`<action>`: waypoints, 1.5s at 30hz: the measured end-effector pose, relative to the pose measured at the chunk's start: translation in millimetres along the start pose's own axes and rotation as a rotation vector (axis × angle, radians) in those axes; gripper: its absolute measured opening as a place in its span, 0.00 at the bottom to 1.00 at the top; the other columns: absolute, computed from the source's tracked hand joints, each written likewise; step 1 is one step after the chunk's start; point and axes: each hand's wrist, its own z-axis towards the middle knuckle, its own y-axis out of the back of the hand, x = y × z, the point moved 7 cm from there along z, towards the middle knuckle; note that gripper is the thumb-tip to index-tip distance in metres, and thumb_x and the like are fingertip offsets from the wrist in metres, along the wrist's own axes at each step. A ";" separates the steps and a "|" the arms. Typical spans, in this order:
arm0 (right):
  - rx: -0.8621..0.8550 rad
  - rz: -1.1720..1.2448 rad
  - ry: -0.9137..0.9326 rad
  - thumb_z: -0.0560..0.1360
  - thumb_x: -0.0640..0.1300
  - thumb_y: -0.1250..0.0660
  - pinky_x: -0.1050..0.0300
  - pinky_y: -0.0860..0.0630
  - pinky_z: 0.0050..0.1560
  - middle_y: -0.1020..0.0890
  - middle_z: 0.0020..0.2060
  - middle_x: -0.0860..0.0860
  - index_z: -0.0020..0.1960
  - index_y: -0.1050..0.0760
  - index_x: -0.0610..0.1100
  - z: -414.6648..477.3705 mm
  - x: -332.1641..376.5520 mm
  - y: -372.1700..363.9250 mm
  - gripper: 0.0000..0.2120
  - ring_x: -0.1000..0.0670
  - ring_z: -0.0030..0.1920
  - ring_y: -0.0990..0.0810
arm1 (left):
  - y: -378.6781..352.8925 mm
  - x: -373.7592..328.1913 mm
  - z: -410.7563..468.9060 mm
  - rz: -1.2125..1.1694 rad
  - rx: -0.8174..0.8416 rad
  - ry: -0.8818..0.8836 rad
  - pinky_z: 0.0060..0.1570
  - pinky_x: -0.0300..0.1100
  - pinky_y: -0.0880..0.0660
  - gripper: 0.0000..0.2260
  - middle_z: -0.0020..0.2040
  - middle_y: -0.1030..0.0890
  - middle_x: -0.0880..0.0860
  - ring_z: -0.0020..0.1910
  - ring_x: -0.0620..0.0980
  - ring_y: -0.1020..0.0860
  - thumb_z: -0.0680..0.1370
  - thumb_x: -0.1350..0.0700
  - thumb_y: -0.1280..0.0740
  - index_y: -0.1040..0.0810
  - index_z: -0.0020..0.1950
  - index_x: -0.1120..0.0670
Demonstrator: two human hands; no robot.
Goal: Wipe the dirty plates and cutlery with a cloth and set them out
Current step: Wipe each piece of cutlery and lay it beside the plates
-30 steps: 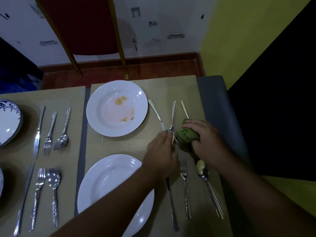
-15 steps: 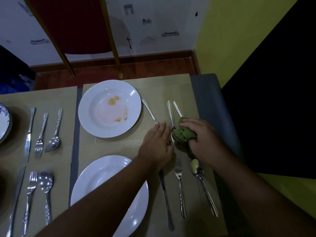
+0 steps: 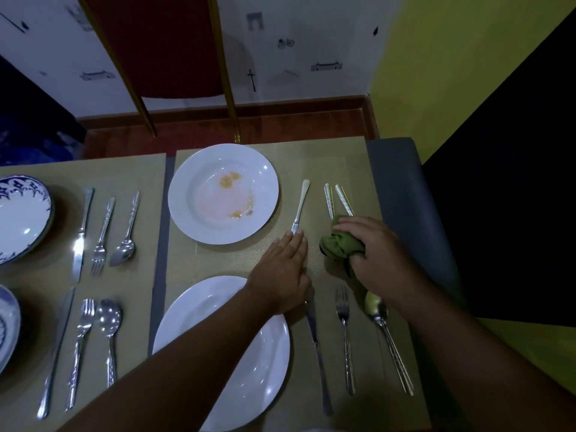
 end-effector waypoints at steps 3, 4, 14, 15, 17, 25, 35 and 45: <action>-0.012 -0.005 -0.011 0.61 0.30 0.38 0.55 0.34 0.70 0.22 0.62 0.50 0.61 0.20 0.45 -1.2 -0.3 3.4 0.30 0.49 0.64 0.27 | -1.4 -2.9 2.2 -0.041 0.001 0.020 0.80 0.51 0.54 0.35 0.84 0.54 0.57 0.82 0.54 0.57 0.78 0.44 0.52 0.52 0.83 0.57; -0.015 -0.005 -0.017 0.61 0.30 0.38 0.55 0.34 0.70 0.22 0.62 0.50 0.61 0.20 0.45 -2.2 -0.5 4.9 0.30 0.49 0.64 0.27 | -1.6 -5.0 3.7 -0.053 -0.004 0.025 0.80 0.51 0.54 0.35 0.83 0.54 0.57 0.82 0.54 0.57 0.77 0.44 0.52 0.52 0.83 0.57; -0.036 -0.005 -0.055 0.61 0.28 0.38 0.66 0.39 0.68 0.22 0.63 0.50 0.60 0.20 0.44 -5.9 -10.1 20.2 0.30 0.50 0.64 0.27 | 6.6 -33.8 19.3 -0.017 -0.071 -0.051 0.79 0.48 0.60 0.36 0.84 0.53 0.56 0.82 0.53 0.57 0.78 0.44 0.50 0.52 0.83 0.55; -0.044 -0.008 -0.062 0.61 0.28 0.38 0.67 0.40 0.68 0.22 0.63 0.50 0.61 0.20 0.44 -6.5 -12.7 23.6 0.30 0.50 0.64 0.27 | 5.3 -41.3 21.9 -0.014 -0.049 -0.099 0.79 0.48 0.60 0.35 0.83 0.53 0.56 0.82 0.53 0.57 0.79 0.45 0.49 0.52 0.83 0.55; -0.060 -0.010 -0.075 0.61 0.28 0.38 0.66 0.39 0.68 0.22 0.62 0.50 0.61 0.20 0.43 -7.4 -17.7 29.5 0.30 0.50 0.64 0.27 | 0.6 -51.3 28.8 0.012 0.003 -0.153 0.78 0.48 0.62 0.33 0.83 0.54 0.56 0.82 0.54 0.57 0.81 0.47 0.45 0.52 0.83 0.55; -0.065 -0.016 -0.092 0.62 0.28 0.38 0.63 0.37 0.68 0.22 0.62 0.50 0.61 0.20 0.45 -12.2 -30.9 37.1 0.30 0.49 0.64 0.27 | -6.0 -47.4 29.2 0.050 0.013 -0.097 0.80 0.47 0.59 0.33 0.83 0.56 0.57 0.82 0.53 0.58 0.83 0.48 0.45 0.56 0.83 0.56; -0.075 -0.002 -0.123 0.62 0.27 0.37 0.59 0.35 0.70 0.22 0.62 0.48 0.61 0.21 0.43 -21.6 -45.9 50.4 0.30 0.49 0.64 0.26 | 1.0 -95.7 53.9 0.046 -0.024 -0.216 0.80 0.49 0.58 0.33 0.84 0.51 0.56 0.82 0.56 0.53 0.80 0.50 0.40 0.47 0.83 0.54; -0.060 -0.004 -0.144 0.63 0.28 0.37 0.74 0.42 0.66 0.22 0.62 0.51 0.61 0.20 0.45 -25.5 -47.2 51.7 0.29 0.52 0.63 0.27 | -12.6 -88.5 39.8 0.115 0.081 -0.306 0.80 0.49 0.58 0.34 0.83 0.50 0.57 0.82 0.54 0.54 0.80 0.51 0.40 0.50 0.83 0.55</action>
